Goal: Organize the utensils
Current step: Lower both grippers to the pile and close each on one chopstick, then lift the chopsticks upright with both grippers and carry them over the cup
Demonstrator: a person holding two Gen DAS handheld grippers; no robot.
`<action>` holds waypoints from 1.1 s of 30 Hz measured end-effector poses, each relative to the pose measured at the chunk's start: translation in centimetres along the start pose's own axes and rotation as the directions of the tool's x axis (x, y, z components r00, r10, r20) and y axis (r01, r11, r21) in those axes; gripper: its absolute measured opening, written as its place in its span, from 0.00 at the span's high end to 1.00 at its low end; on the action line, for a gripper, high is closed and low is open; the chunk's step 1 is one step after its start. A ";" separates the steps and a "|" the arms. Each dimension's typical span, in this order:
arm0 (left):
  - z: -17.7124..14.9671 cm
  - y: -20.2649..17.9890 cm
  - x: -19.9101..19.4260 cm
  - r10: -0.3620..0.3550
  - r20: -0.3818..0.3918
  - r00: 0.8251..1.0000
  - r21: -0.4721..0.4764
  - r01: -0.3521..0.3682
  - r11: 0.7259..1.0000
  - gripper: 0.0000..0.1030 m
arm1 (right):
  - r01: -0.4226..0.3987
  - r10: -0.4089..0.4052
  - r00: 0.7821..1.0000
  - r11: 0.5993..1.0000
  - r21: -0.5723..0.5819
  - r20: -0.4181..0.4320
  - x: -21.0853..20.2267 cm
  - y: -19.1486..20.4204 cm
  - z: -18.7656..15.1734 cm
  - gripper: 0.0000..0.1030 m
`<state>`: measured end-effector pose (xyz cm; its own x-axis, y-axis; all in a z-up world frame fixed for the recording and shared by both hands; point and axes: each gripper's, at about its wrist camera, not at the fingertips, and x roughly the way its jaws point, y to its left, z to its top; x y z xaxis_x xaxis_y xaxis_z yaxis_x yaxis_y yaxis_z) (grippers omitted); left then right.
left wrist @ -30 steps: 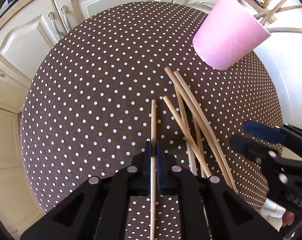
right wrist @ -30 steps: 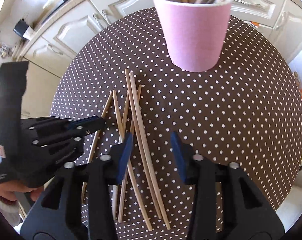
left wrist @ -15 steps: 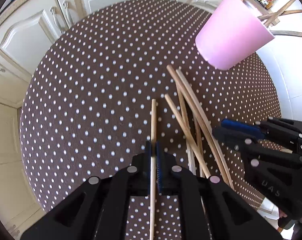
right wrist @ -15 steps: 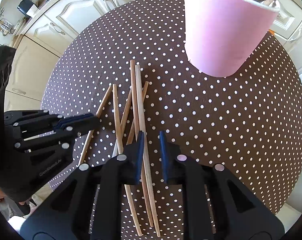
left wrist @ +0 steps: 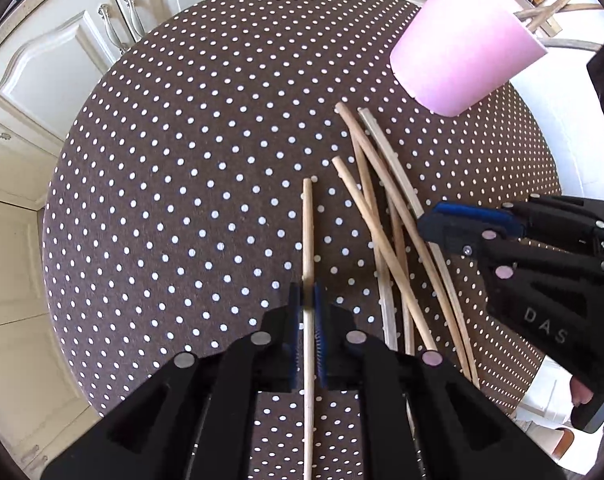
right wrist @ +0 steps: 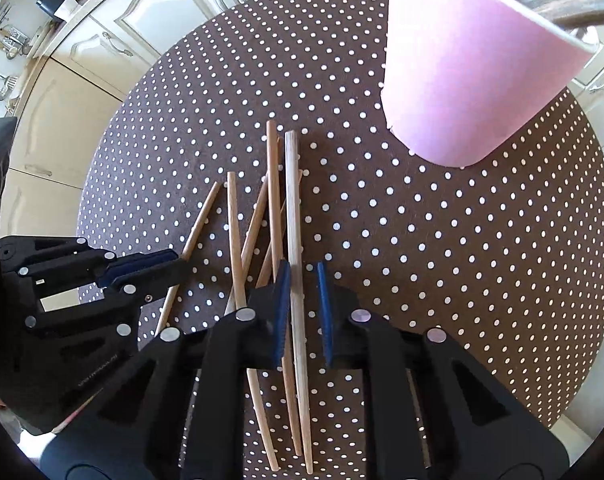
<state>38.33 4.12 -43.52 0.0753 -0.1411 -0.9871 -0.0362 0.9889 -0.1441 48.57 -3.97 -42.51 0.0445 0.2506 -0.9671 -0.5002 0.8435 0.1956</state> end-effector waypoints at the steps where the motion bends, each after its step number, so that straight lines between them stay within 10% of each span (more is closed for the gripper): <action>1: 0.1 -0.2 0.0 0.008 -0.003 1.000 0.006 -0.008 1.000 0.93 | 0.011 -0.011 1.000 1.000 -0.005 -0.014 0.3 0.1 0.2 0.89; 15: 0.4 0.6 0.1 -0.023 0.021 0.999 -0.033 0.024 0.999 0.95 | 0.025 -0.026 0.999 0.999 -0.029 -0.042 1.2 1.1 1.3 0.94; 33: -1.4 -1.2 -9.3 -0.135 0.250 0.959 0.114 0.109 0.987 0.95 | -0.094 0.074 0.975 0.991 0.091 0.209 -8.4 -1.5 -5.8 0.94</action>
<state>36.31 4.14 -34.24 0.3258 -0.2571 -0.9098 0.0863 0.9664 -0.2422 43.93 -10.14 -35.60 0.1870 0.4057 -0.8947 -0.4211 0.8559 0.3001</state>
